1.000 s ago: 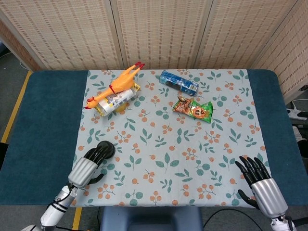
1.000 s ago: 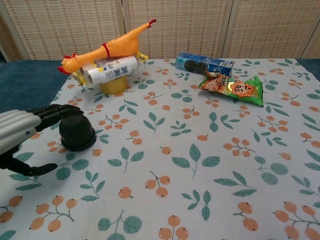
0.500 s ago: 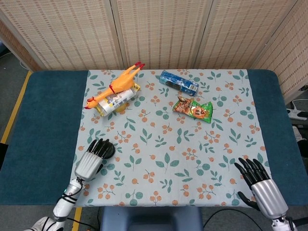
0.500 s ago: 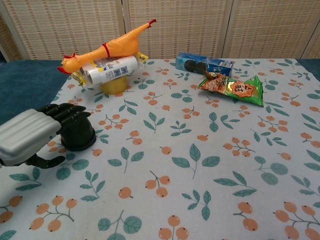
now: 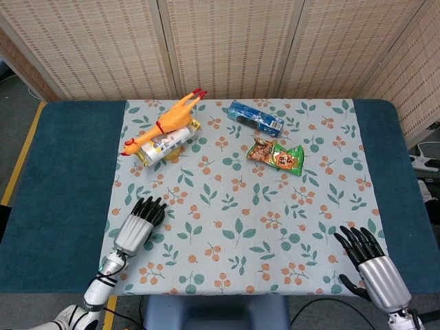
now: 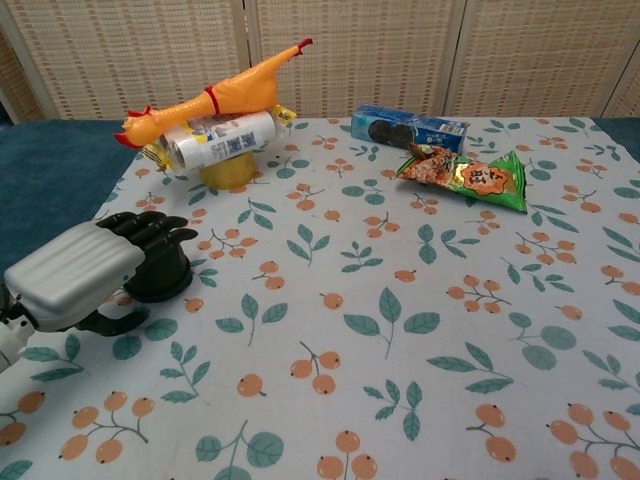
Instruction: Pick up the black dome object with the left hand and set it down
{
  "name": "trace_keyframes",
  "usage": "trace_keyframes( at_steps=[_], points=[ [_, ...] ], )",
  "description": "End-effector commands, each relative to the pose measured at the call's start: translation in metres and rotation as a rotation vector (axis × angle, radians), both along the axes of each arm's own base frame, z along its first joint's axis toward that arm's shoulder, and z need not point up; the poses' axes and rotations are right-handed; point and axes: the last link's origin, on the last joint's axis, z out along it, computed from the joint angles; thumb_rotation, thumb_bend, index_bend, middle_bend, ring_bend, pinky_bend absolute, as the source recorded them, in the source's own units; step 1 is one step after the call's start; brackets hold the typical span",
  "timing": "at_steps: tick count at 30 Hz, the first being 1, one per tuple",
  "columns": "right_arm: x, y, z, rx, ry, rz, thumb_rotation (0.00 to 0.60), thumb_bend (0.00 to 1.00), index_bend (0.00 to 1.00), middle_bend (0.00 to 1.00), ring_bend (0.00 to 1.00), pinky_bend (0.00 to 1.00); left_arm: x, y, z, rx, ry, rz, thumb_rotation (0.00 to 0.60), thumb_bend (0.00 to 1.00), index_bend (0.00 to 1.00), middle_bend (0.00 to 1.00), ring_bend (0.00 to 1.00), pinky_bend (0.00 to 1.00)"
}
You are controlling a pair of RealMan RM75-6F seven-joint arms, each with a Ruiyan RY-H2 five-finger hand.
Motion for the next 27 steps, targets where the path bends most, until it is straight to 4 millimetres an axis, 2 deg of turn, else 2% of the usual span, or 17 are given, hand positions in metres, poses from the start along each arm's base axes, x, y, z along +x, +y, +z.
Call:
trace_keyframes(
  at_steps=[1, 12, 20, 27],
  points=[
    [-0.001, 0.0, 0.0, 0.003, 0.003, -0.002, 0.6, 0.16, 0.0, 0.0, 0.0, 0.0, 0.002, 0.003, -0.002, 0.008, 0.001, -0.001, 0.6, 0.29, 0.0, 0.0, 0.0, 0.12],
    [-0.001, -0.001, 0.001, 0.009, 0.004, -0.006, 0.6, 0.16, 0.0, 0.0, 0.0, 0.0, -0.006, 0.012, -0.011, 0.027, 0.077, 0.018, 0.6, 0.29, 0.0, 0.0, 0.0, 0.12],
    [-0.001, -0.001, -0.001, 0.025, 0.008, -0.008, 0.6, 0.16, 0.0, 0.0, 0.0, 0.0, -0.011, 0.018, -0.011, 0.041, 0.1, 0.025, 0.6, 0.29, 0.0, 0.0, 0.0, 0.13],
    [-0.001, -0.001, -0.002, 0.029, 0.007, -0.011, 0.6, 0.16, 0.0, 0.0, 0.0, 0.0, -0.012, 0.022, -0.007, 0.003, 0.069, 0.035, 0.6, 0.41, 0.0, 0.0, 0.0, 0.24]
  ],
)
